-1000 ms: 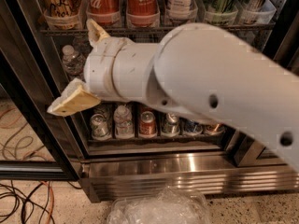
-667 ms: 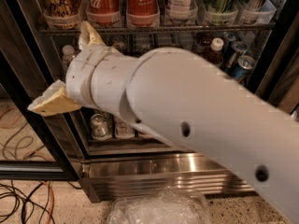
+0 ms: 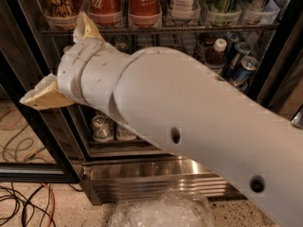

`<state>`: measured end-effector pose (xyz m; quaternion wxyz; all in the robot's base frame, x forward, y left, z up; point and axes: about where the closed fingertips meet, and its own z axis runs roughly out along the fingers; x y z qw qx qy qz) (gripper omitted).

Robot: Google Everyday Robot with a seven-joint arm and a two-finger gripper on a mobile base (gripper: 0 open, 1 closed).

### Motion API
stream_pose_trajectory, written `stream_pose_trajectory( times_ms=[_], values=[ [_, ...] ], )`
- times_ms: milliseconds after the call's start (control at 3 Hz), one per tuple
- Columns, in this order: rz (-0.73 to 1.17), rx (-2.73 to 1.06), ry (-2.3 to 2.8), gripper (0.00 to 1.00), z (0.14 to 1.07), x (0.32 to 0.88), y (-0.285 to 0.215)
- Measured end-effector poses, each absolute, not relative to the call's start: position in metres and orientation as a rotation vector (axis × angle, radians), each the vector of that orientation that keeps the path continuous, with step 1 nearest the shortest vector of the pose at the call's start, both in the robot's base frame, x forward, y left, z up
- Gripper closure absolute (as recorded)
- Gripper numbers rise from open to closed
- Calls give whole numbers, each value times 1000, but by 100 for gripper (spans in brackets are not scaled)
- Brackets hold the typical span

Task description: Pick orange can from middle shelf of fridge

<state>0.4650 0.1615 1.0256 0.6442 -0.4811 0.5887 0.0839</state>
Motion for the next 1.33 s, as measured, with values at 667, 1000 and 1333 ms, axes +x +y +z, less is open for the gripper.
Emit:
stream_pose_trajectory(
  times_ms=[667, 1000, 1333],
  values=[
    [170, -914, 1329, 0, 1045, 478, 180],
    [144, -811, 1313, 0, 1048, 482, 185],
    [102, -674, 1338, 0, 1043, 483, 175]
  ],
)
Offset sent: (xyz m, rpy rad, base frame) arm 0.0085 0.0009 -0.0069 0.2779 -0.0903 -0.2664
